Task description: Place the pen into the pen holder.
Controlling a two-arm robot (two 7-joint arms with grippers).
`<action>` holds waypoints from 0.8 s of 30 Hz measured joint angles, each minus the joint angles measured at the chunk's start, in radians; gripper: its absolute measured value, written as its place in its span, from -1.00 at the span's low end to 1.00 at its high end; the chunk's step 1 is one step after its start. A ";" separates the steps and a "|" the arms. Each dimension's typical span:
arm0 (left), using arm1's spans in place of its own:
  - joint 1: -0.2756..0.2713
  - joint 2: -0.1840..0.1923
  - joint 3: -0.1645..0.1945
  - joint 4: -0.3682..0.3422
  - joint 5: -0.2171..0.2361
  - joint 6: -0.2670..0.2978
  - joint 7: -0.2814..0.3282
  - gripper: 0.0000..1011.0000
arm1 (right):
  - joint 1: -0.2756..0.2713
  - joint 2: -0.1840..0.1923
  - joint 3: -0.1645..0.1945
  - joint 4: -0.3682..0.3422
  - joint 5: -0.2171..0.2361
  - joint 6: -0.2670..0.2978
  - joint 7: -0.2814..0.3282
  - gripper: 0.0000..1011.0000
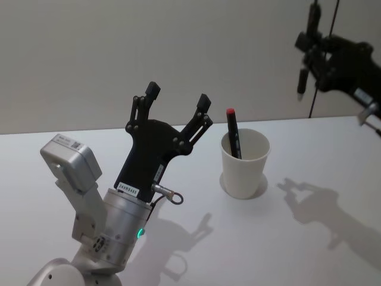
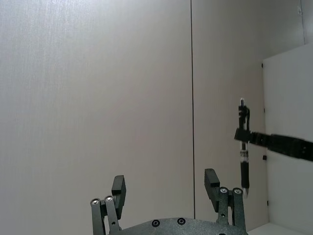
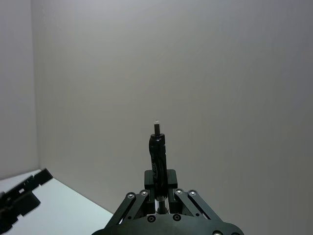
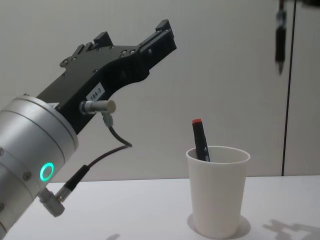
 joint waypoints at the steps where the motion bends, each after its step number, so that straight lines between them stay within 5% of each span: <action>1: 0.000 0.000 0.000 0.000 0.000 0.000 0.000 0.98 | 0.000 -0.005 -0.004 0.008 -0.013 -0.008 0.004 -0.74; 12: 0.000 0.000 0.000 0.000 0.000 0.000 0.000 0.98 | 0.018 -0.072 -0.054 0.123 -0.146 -0.097 0.045 -0.74; 24: 0.000 0.000 0.000 0.000 0.000 0.000 0.000 0.98 | 0.032 -0.125 -0.088 0.200 -0.192 -0.130 0.064 -0.74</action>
